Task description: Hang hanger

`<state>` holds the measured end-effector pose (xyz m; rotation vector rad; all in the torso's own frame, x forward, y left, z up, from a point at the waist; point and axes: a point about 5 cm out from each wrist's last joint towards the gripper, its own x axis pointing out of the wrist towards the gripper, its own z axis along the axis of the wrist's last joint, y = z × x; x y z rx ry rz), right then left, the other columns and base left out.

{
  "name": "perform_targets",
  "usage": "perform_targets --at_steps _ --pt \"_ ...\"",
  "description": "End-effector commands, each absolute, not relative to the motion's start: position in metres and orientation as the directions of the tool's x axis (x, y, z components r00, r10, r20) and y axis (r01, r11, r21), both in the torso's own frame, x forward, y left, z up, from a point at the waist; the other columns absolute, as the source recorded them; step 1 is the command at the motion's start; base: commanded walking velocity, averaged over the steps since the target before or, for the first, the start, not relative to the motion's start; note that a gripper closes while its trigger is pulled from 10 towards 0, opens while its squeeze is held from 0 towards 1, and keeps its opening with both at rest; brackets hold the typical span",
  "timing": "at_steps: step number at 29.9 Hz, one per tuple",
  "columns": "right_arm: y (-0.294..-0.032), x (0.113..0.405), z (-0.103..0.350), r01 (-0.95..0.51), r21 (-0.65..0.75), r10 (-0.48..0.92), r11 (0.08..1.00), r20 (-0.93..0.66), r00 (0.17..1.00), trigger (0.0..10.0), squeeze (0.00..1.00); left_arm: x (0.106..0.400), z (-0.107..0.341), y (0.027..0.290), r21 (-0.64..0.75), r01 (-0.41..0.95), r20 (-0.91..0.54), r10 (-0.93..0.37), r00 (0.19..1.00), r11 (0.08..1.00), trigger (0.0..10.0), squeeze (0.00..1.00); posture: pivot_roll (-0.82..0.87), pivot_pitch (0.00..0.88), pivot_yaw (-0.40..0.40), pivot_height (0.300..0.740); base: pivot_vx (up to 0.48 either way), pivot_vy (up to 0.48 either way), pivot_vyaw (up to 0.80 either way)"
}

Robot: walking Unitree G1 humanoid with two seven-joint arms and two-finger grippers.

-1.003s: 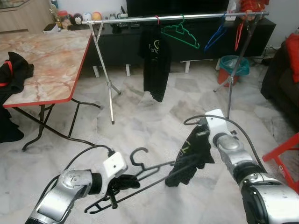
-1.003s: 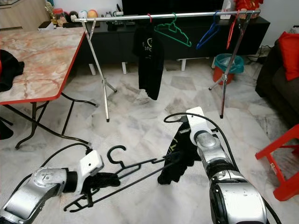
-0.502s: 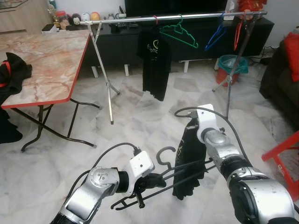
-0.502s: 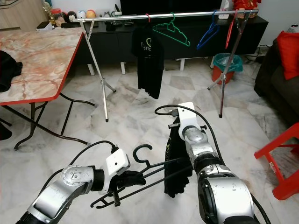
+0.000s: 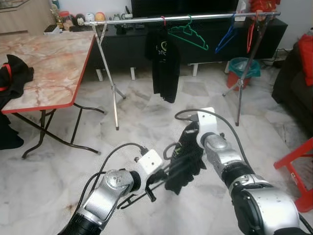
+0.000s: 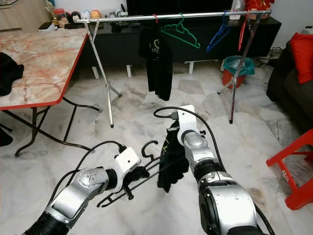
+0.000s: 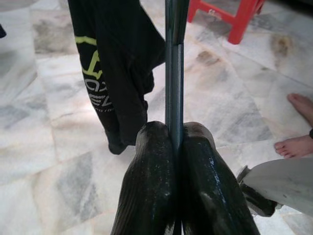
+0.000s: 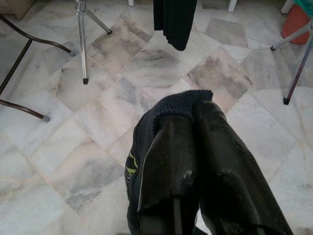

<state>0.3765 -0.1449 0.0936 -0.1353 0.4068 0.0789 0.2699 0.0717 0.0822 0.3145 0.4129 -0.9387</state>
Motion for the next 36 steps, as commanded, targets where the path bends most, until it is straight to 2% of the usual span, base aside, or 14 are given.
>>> perform_targets --at_steps 1,5,8,11,15,17,29,33,36 --pt "-0.141 0.385 0.112 -0.096 -0.094 0.058 0.991 -0.345 0.937 10.0 0.0 0.273 0.082 0.075 0.097 0.816 -0.494 -0.684 0.537 0.57 10.0 0.0 -0.02 0.0 0.005 0.74 0.0 0.0 0.0" --pt "-0.141 0.386 0.112 -0.094 -0.093 0.056 0.991 -0.343 0.938 10.0 0.0 0.278 0.077 0.077 0.109 0.776 -0.513 -0.634 0.579 0.621 10.0 0.0 -0.02 0.0 0.005 0.74 0.0 0.0 0.0" --pt "-0.141 0.385 0.112 -0.094 -0.095 0.056 0.991 -0.343 0.938 10.0 0.0 0.291 0.075 0.089 0.153 0.665 -0.534 -0.505 0.678 0.731 10.0 0.0 -0.02 0.0 0.005 0.74 0.0 0.0 0.0" --pt "-0.142 0.385 0.111 -0.093 -0.096 0.055 0.991 -0.345 0.937 10.0 0.0 0.293 0.075 0.093 0.16 0.643 -0.538 -0.48 0.693 0.749 10.0 0.0 -0.02 0.0 0.005 0.74 0.0 0.0 0.0" --pt "-0.141 0.384 0.11 -0.096 -0.097 0.056 0.991 -0.35 0.935 10.0 0.0 0.301 0.074 0.111 0.204 0.509 -0.535 -0.341 0.773 0.836 10.0 0.0 -0.02 0.0 0.005 0.74 0.0 0.0 0.0" --pt "-0.141 0.384 0.109 -0.098 -0.104 0.056 0.99 -0.351 0.935 10.0 0.0 0.302 0.075 0.113 0.204 0.495 -0.536 -0.327 0.779 0.845 10.0 0.0 -0.02 0.0 0.004 0.74 0.0 0.0 0.0" --pt "-0.146 0.382 0.105 -0.096 -0.121 0.047 0.988 -0.361 0.931 10.0 0.0 0.298 0.074 0.11 0.209 0.521 -0.545 -0.344 0.765 0.827 10.0 0.0 -0.02 0.0 0.002 0.74 0.0 0.0 0.0" --pt "-0.144 0.381 0.104 -0.11 -0.119 0.059 0.987 -0.368 0.928 10.0 0.0 0.292 0.08 0.092 0.131 0.621 -0.497 -0.491 0.716 0.773 10.0 0.0 -0.02 0.0 0.001 0.74 0.0 0.0 0.0" --pt "-0.142 0.38 0.103 -0.126 -0.115 0.075 0.985 -0.375 0.924 10.0 0.0 0.288 0.082 0.085 0.098 0.667 -0.488 -0.549 0.679 0.738 10.0 0.0 -0.02 0.0 -0.001 0.74 0.0 0.0 0.0"
